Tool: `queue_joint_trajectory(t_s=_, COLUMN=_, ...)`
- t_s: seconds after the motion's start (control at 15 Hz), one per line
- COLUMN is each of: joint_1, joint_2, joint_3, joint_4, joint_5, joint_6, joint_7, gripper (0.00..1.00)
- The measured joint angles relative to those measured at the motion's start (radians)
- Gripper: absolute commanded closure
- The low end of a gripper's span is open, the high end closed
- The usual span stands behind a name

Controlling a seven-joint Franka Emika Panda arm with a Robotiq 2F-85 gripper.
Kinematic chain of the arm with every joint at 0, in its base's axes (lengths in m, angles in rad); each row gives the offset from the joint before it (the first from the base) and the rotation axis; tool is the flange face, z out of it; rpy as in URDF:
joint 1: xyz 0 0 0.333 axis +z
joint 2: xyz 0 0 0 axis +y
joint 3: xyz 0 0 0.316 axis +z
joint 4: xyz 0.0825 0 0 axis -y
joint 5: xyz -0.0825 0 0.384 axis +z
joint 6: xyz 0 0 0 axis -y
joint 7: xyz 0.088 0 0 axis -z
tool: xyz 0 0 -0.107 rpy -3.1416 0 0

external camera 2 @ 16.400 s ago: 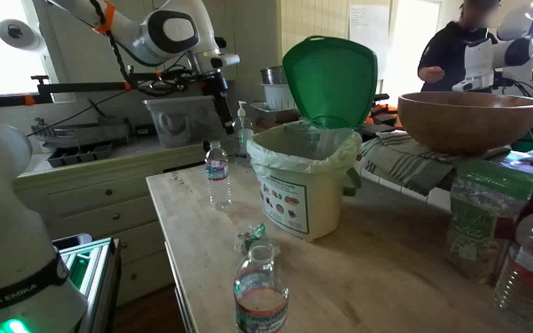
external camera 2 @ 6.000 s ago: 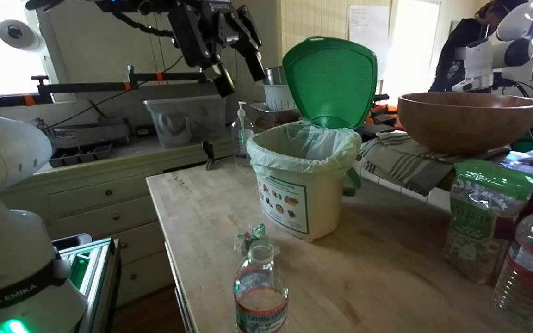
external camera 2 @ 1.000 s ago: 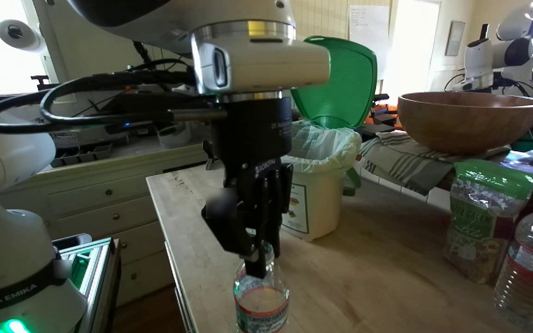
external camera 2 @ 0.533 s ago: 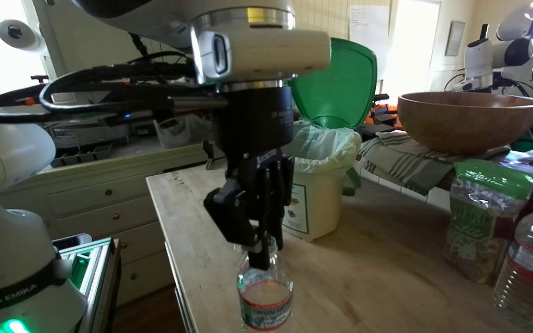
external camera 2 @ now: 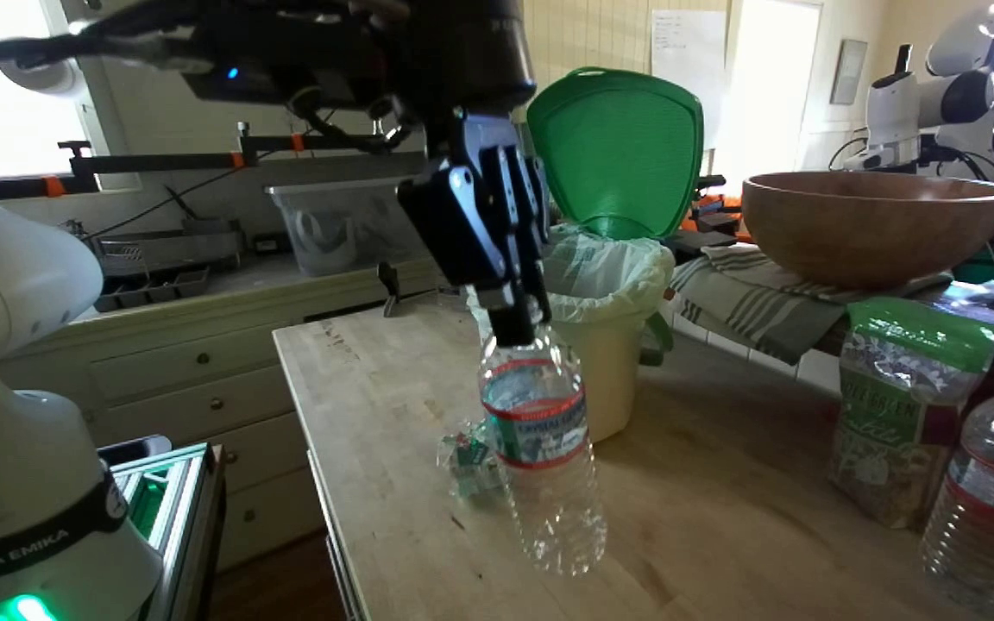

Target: Put the bottles in the bin and close the bin

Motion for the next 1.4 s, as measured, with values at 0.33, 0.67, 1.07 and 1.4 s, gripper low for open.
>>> queue_joint_trajectory(t_s=0.33, joint_1=0.058, joint_2=-0.068, joint_3=0.027, joint_4=0.013, joint_5=0.015, joint_6=0.014, joint_7=-0.034, gripper=0.92)
queue_joint_trajectory(t_s=0.67, joint_1=0.129, joint_2=-0.097, joint_3=0.034, joint_4=0.025, joint_5=0.065, joint_6=0.078, joint_7=-0.099, gripper=0.92)
queue_joint_trajectory(t_s=1.07, joint_1=0.205, joint_2=-0.117, joint_3=0.065, joint_4=0.036, joint_5=0.111, joint_6=0.124, joint_7=-0.162, gripper=0.92)
queue_joint_trajectory(t_s=1.4, joint_1=0.279, joint_2=-0.113, joint_3=0.091, joint_4=0.041, joint_5=0.153, joint_6=0.153, joint_7=-0.203, gripper=0.92)
